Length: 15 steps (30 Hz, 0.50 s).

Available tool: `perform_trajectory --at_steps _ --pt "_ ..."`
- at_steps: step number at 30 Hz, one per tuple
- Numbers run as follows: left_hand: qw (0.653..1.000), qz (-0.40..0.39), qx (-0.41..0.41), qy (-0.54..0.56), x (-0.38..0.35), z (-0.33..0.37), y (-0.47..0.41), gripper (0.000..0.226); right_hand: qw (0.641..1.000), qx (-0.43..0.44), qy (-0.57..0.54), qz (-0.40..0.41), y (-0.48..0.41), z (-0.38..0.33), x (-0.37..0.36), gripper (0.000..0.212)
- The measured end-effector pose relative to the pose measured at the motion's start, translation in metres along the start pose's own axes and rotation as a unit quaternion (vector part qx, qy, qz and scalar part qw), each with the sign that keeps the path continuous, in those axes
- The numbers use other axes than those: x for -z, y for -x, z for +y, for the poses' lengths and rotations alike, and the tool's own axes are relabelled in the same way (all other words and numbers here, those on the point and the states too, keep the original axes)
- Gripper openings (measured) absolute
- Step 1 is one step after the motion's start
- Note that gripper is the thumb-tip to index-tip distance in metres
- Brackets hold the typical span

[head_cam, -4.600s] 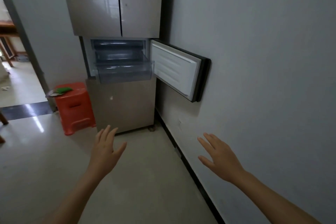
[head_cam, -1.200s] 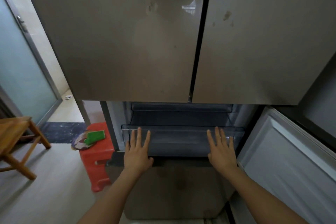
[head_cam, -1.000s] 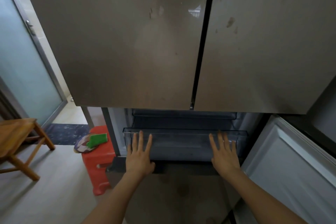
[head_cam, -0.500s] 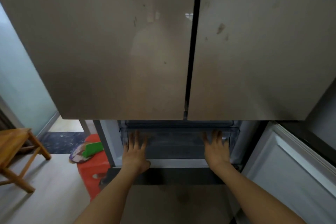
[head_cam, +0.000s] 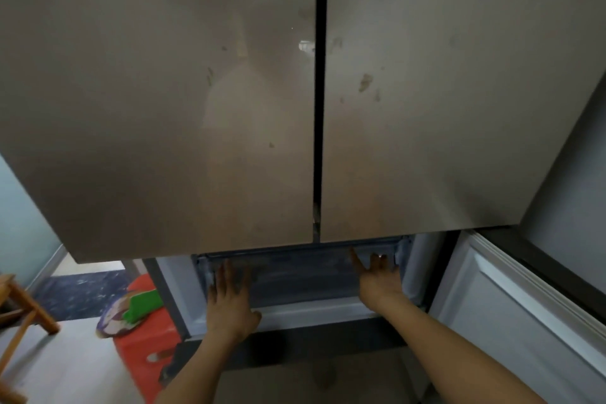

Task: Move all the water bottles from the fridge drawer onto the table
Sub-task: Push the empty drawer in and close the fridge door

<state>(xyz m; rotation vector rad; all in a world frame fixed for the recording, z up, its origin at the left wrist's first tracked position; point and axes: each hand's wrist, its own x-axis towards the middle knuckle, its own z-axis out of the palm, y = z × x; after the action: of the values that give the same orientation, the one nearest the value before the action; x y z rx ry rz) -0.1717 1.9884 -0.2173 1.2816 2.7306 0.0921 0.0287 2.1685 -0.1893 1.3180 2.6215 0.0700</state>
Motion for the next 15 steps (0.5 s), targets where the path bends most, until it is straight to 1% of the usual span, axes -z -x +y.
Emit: perform_trajectory --at_steps 1,2,3,4,5,6,7,9,11,13,15 --pt "1.0 0.0 -0.002 0.003 0.002 0.0 0.004 0.096 1.0 0.002 0.0 0.001 0.005 0.003 0.002 0.07" --pt "1.0 0.002 -0.004 0.015 0.004 0.001 0.009 0.097 1.0 0.012 -0.001 0.02 0.011 0.006 0.004 0.072" --pt "1.0 0.004 -0.014 0.024 0.005 0.002 0.014 0.099 0.997 0.029 -0.006 0.064 0.016 0.01 0.004 0.077" --pt "0.999 0.017 -0.031 0.023 0.003 0.005 0.021 0.102 0.995 0.045 -0.01 0.092 0.025 0.015 0.003 0.088" --pt "0.998 0.034 -0.049 0.008 0.002 0.007 0.026 0.106 0.995 0.05 -0.008 0.084 0.034 0.022 0.001 0.101" --pt "0.998 0.026 -0.051 0.019 0.0 0.009 0.031 0.109 0.993 0.047 0.007 0.104 0.044 0.03 -0.003 0.108" --pt "0.997 0.038 -0.061 0.023 -0.002 0.012 0.036 0.108 0.993 0.037 0.005 0.108 0.053 0.037 -0.007 0.109" --pt "0.996 0.018 -0.085 0.038 -0.003 0.024 0.05 0.099 0.993 0.024 0.019 0.11 0.079 0.054 -0.009 0.102" --pt "0.992 -0.015 -0.106 0.059 -0.008 0.041 0.06 0.089 0.993 -0.008 0.025 0.113 0.111 0.072 -0.007 0.097" --pt "0.99 0.003 -0.129 0.059 -0.009 0.062 0.071 0.085 0.991 -0.037 0.024 0.123 0.14 0.086 0.001 0.095" --pt "0.984 0.003 -0.161 0.081 -0.015 0.088 0.086 0.082 0.984 -0.06 0.031 0.164 0.174 0.103 0.001 0.088"
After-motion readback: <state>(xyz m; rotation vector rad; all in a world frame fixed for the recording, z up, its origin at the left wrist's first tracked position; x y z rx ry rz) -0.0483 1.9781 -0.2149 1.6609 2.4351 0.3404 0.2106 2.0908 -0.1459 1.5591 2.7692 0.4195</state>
